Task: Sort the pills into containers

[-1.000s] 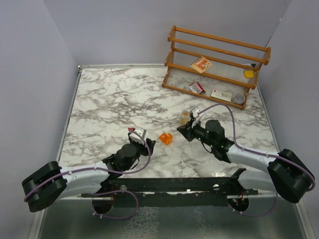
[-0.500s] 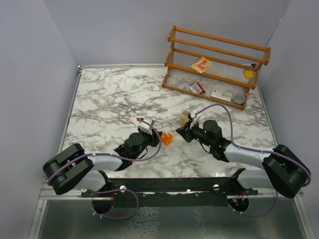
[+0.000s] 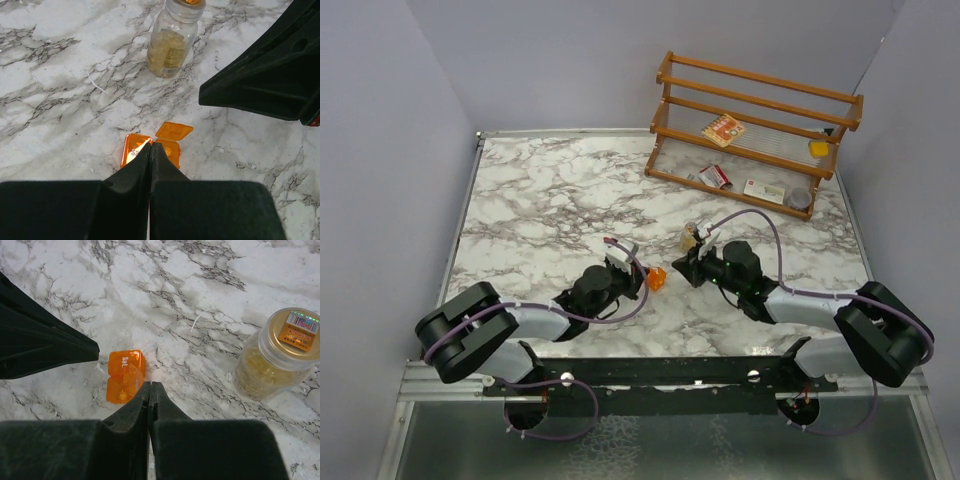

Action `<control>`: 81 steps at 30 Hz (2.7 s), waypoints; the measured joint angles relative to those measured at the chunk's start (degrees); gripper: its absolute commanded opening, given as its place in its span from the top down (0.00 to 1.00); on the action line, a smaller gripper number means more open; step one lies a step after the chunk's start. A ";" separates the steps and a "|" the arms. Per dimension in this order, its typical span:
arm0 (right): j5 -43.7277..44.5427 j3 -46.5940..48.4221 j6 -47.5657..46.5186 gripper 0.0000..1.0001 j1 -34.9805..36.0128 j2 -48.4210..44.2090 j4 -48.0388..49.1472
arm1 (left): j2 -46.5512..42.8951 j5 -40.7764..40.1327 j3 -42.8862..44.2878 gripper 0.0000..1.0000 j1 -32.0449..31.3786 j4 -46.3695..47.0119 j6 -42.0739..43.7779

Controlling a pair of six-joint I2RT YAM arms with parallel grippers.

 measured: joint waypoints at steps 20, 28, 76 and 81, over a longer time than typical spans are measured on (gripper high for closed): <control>-0.83 0.37 0.00 0.99 0.26 2.69 0.28 | 7.54 0.81 2.56 1.00 0.00 -0.94 -0.42; -1.05 1.03 -0.02 0.99 0.50 2.84 0.46 | 8.70 0.28 3.91 1.00 0.13 -1.03 0.00; -2.71 2.95 -0.07 0.99 4.02 7.50 4.24 | 10.91 -1.84 5.18 1.00 0.39 -3.52 -1.75; -2.62 2.93 -0.50 0.99 4.11 5.07 4.13 | 10.93 -1.81 5.18 1.00 0.37 -3.54 -1.75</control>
